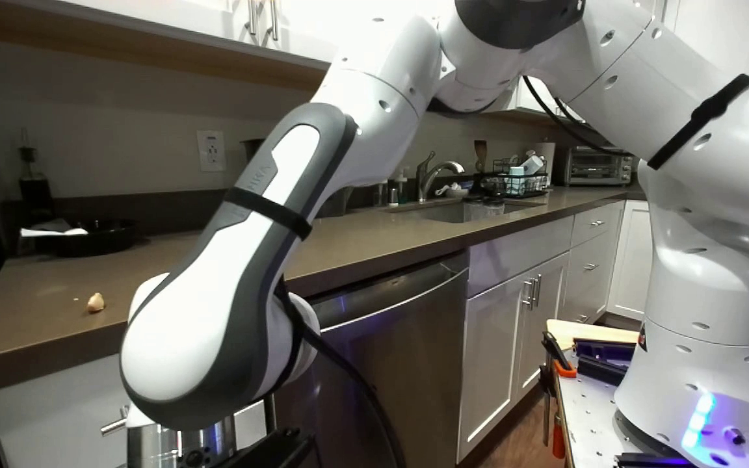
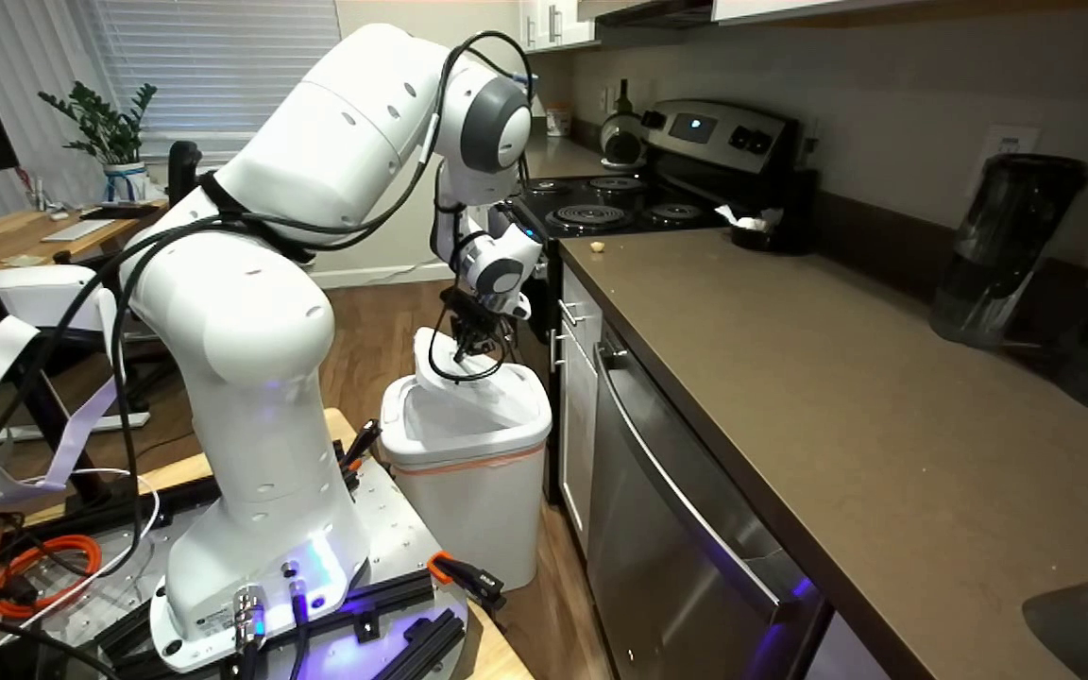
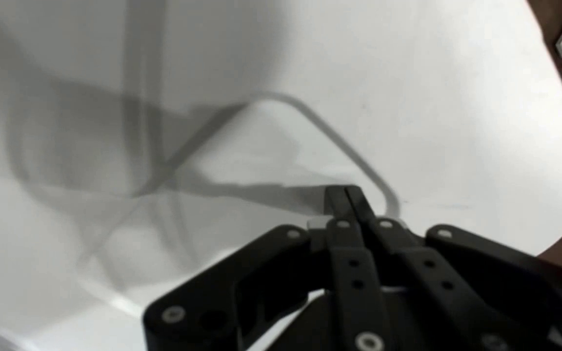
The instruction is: Close the lid of the white bin.
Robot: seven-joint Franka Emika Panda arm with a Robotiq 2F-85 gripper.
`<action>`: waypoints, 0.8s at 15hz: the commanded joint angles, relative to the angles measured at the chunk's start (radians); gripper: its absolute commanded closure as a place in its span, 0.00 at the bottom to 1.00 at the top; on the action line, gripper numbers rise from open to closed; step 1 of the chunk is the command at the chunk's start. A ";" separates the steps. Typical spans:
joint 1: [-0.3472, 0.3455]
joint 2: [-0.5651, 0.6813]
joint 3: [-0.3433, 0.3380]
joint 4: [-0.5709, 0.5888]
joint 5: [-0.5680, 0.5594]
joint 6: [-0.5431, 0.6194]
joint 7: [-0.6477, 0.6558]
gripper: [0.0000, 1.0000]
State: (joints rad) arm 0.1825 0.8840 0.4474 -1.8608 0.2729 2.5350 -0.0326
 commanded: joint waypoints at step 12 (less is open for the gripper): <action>0.038 0.118 -0.039 0.058 0.036 0.004 0.001 0.96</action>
State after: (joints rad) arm 0.1799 0.9644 0.4427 -1.8342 0.3094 2.5100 -0.0494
